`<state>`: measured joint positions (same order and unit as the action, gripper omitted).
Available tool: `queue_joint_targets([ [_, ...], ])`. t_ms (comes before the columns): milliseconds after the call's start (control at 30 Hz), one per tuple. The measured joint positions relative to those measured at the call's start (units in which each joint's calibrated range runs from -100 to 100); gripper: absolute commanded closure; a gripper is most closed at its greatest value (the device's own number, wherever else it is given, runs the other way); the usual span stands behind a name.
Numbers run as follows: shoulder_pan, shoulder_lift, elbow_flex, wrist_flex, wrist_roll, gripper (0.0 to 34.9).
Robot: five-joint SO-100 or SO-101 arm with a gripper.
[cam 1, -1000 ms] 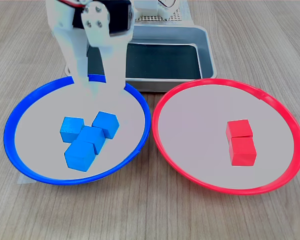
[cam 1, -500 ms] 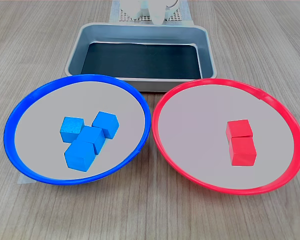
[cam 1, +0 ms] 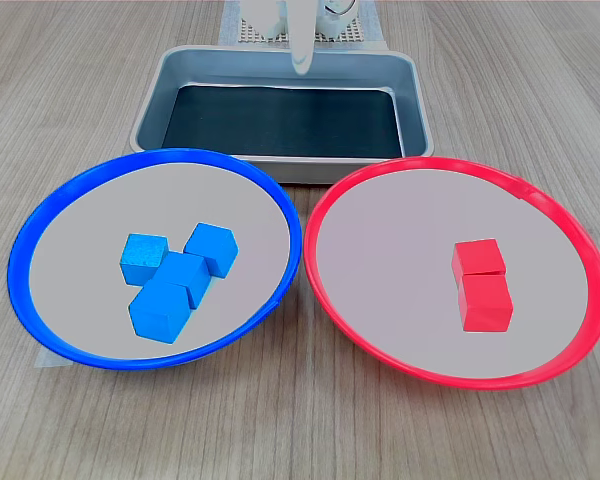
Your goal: Resolve any anomalies and move all blocks to matching dishes
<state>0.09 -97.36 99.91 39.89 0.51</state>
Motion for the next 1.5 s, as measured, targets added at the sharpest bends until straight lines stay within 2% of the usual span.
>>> queue_joint_targets([
  [67,-0.4,-0.6,0.0,1.9,-0.3,34.9],
  [267,3.5,-1.1,0.1,6.8,-0.3,34.9],
  [1500,4.1,-1.4,0.1,7.3,-2.1,34.6],
])
